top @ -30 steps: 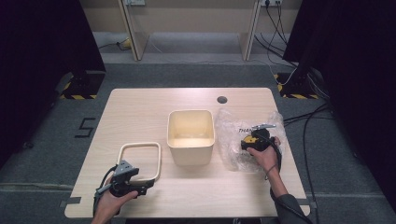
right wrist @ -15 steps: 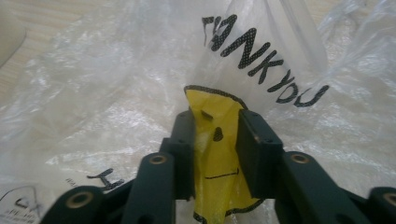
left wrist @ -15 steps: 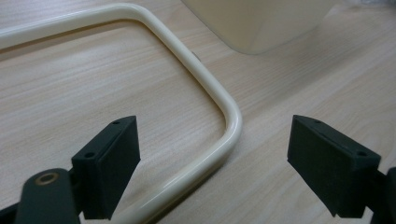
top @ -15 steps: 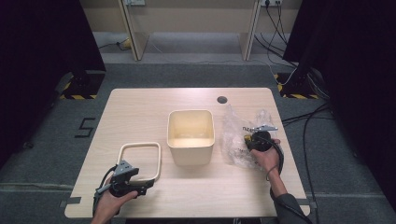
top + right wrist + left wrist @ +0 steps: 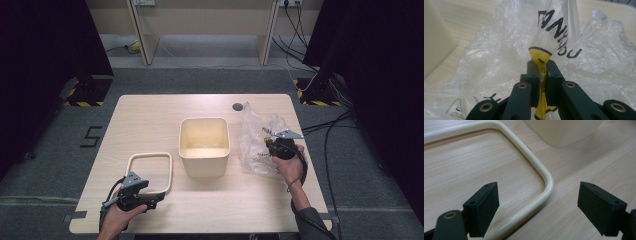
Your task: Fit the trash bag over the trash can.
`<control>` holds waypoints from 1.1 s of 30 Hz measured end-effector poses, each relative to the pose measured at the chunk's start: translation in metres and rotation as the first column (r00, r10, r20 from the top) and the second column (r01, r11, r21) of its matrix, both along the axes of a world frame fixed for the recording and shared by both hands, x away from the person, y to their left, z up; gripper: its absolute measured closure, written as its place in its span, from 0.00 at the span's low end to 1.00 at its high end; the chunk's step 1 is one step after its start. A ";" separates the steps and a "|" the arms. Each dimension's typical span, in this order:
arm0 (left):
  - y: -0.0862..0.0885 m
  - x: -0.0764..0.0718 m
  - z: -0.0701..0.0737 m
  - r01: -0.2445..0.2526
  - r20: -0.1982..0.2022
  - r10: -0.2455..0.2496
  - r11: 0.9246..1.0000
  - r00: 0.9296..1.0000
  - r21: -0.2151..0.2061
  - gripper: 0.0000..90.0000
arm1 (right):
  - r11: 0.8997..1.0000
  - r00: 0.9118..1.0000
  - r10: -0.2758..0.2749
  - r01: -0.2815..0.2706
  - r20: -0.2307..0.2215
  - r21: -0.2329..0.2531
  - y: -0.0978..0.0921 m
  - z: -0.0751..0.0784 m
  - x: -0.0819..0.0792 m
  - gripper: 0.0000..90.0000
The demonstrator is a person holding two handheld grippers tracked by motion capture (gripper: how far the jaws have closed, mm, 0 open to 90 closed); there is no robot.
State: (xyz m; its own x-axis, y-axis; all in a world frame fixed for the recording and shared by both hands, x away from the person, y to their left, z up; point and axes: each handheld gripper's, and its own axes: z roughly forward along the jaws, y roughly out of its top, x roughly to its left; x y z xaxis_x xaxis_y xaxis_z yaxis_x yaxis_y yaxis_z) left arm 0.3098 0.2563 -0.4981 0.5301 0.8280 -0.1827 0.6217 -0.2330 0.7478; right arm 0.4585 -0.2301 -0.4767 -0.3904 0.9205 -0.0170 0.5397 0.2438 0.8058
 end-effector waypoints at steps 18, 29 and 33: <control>0.002 0.002 0.000 -0.011 0.000 0.011 1.000 1.000 -0.012 0.19 | 0.991 0.979 0.056 -0.078 0.194 0.111 0.021 0.101 0.007 0.94; 0.002 0.001 0.000 -0.010 0.001 0.010 1.000 1.000 -0.007 0.19 | 0.980 0.955 0.141 -0.173 0.261 0.101 0.068 0.142 0.015 0.94; 0.002 0.001 0.000 -0.009 -0.003 0.009 1.000 1.000 -0.004 0.19 | 0.978 0.949 0.168 -0.195 0.265 0.078 0.083 0.145 0.016 0.94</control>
State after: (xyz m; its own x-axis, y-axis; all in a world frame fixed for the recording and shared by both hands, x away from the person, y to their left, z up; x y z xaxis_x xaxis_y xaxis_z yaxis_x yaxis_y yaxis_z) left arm 0.3104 0.2580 -0.4980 0.5221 0.8320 -0.1875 0.6261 -0.2246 0.7467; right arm 0.4747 -0.1468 -0.3315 -0.5456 0.8367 -0.0482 0.2663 0.2277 0.9366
